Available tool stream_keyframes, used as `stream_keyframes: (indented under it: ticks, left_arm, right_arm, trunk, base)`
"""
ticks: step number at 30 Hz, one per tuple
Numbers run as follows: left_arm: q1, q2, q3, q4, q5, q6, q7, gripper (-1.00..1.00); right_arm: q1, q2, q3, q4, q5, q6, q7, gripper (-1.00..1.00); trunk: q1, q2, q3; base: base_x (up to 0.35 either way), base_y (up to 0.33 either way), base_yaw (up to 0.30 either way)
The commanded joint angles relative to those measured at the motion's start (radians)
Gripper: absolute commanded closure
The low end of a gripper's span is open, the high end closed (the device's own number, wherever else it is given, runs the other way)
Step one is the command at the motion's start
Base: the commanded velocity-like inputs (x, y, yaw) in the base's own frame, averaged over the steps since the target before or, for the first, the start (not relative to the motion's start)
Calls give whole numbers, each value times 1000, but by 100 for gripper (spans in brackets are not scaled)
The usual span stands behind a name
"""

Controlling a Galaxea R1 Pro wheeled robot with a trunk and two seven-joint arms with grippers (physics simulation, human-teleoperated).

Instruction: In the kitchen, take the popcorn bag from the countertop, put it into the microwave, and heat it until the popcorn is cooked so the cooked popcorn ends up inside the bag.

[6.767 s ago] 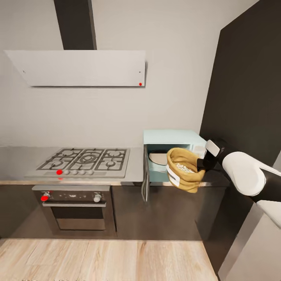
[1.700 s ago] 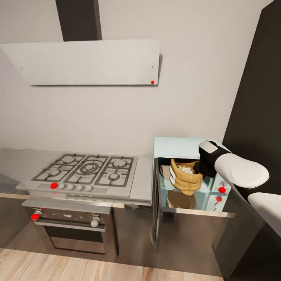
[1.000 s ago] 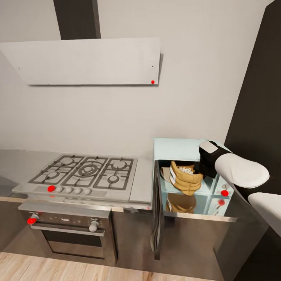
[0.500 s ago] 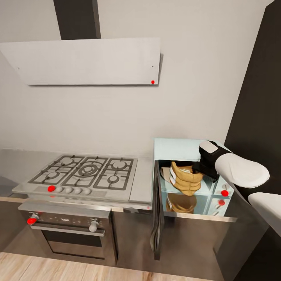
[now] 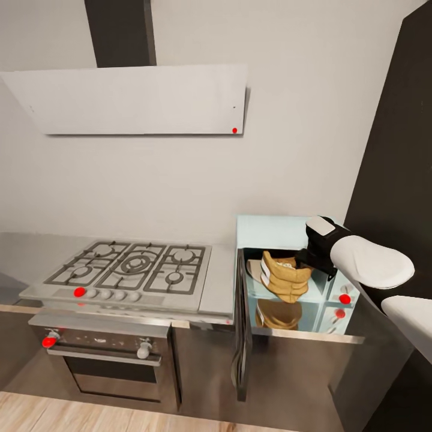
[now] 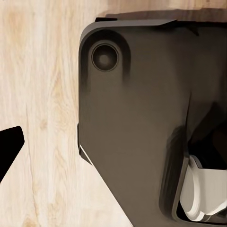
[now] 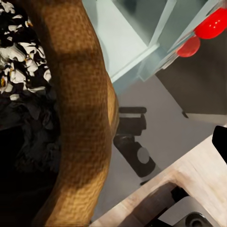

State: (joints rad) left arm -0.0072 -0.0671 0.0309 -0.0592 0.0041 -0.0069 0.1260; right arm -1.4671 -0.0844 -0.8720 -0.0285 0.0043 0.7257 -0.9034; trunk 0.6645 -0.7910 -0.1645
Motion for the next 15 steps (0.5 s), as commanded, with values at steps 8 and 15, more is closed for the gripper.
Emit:
stream_keyframes:
  ticks: [8,15]
  left_arm:
    - [-1,0,3,0,0,-1,2,-100]
    - [-1,0,3,0,0,-1,1,-100]
  right_arm:
    - [-1,0,-3,-1,0,6,-3,-100]
    - [-1,0,-4,-1,0,6,-3,-100]
  trunk:
    - [0,-1,12]
    - [0,-1,23]
  base:
    - [0,0,0]
    - [0,0,0]
